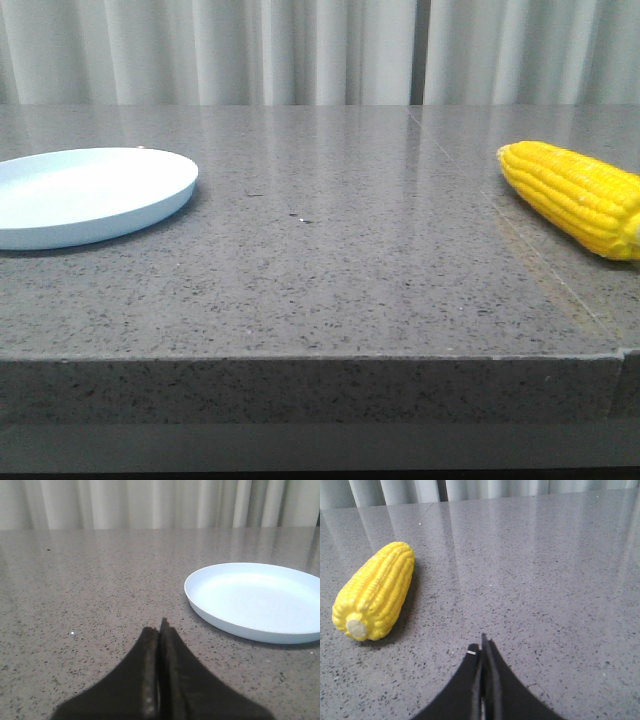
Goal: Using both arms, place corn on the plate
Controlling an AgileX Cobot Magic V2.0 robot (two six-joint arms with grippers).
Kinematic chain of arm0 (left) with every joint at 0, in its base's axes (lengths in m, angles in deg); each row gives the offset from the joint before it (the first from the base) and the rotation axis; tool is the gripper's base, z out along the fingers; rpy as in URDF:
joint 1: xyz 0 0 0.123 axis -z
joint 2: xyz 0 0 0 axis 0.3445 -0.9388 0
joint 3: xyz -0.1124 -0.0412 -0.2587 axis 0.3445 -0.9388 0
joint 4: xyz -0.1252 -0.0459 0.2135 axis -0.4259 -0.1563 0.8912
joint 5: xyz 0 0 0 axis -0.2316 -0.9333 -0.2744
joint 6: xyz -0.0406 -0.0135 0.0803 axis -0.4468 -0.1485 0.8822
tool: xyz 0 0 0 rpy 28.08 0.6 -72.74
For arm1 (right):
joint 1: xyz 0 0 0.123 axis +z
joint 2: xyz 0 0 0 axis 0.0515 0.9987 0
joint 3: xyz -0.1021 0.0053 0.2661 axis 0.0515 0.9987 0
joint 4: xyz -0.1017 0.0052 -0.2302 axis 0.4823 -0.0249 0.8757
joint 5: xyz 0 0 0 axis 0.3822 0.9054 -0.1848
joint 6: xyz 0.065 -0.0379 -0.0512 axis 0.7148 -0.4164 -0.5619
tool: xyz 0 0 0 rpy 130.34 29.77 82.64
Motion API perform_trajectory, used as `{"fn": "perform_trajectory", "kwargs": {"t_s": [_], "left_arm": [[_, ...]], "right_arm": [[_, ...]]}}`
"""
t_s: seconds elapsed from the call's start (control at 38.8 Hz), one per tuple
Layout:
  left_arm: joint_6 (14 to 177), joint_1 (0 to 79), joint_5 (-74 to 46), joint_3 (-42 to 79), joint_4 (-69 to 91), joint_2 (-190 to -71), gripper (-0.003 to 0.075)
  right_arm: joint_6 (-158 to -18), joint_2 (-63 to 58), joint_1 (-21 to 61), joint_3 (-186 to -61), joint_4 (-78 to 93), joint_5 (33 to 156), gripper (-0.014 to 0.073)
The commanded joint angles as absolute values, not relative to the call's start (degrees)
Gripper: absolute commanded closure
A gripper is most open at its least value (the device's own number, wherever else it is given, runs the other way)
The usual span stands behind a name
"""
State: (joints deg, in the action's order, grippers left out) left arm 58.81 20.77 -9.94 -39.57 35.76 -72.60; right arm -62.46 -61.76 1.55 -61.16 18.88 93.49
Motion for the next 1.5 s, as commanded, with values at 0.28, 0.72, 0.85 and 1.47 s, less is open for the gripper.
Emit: {"fn": "perform_trajectory", "kwargs": {"t_s": [0.28, 0.72, 0.85, 1.47], "left_arm": [[58.78, 20.67, -1.84, -40.86, 35.60, -71.81, 0.0741], [58.70, 20.67, -3.03, -23.02, 29.87, -74.87, 0.0741], [58.70, 20.67, -11.02, -16.05, 33.20, -81.26, 0.0741], [58.70, 20.67, -10.94, -10.67, 35.72, -92.62, 0.0299]], "right_arm": [[-63.00, -62.77, 1.21, -62.50, 18.46, 87.18, 0.0662], [-62.95, -60.70, 1.21, -83.48, 18.46, 98.71, 0.0661], [-62.63, -54.19, 1.21, -91.39, 18.33, 103.46, 0.0655], [-62.63, -41.99, 1.21, -96.69, 18.33, 103.66, 0.0264]]}}
